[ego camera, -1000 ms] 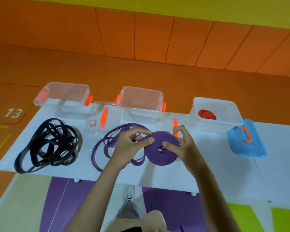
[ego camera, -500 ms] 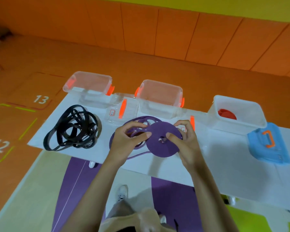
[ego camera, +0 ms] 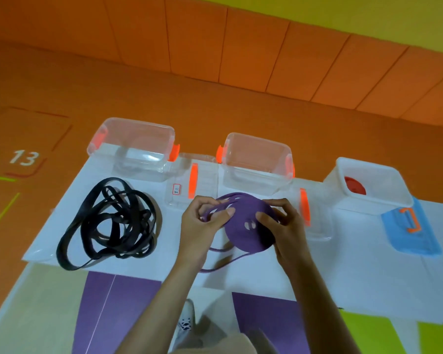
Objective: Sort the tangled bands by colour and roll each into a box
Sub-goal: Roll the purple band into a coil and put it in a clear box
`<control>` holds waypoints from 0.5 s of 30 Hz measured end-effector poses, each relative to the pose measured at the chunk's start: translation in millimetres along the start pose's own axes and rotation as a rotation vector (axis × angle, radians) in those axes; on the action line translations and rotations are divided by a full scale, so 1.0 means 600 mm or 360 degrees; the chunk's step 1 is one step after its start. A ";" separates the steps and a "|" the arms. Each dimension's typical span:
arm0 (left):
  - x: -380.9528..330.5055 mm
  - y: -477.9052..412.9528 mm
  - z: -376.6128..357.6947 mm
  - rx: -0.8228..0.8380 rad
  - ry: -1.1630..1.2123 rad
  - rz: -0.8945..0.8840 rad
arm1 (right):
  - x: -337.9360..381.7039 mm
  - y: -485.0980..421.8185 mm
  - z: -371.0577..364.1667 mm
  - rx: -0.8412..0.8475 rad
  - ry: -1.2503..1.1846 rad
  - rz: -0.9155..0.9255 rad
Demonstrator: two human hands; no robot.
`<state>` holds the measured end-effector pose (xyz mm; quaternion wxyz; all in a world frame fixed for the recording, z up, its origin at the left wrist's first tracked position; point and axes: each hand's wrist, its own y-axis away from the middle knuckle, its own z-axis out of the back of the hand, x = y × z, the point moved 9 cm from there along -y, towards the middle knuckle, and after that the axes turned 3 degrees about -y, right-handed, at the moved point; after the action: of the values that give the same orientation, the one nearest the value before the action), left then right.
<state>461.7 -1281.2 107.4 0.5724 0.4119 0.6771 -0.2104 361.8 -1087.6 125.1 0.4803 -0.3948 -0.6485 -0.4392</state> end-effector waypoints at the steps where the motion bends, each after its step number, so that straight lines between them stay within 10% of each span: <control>1: 0.001 -0.006 0.007 -0.0026 0.0019 0.0009 | -0.002 -0.003 -0.010 -0.0035 -0.0012 0.0013; 15: 0.035 -0.116 -0.007 -0.0388 0.0370 0.0269 | -0.012 -0.129 -0.040 -0.0187 -0.0173 0.0094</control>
<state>403.7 -1311.1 75.6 0.5515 0.4164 0.7222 -0.0289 297.6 -1134.7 106.8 0.4331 -0.4646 -0.6348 -0.4399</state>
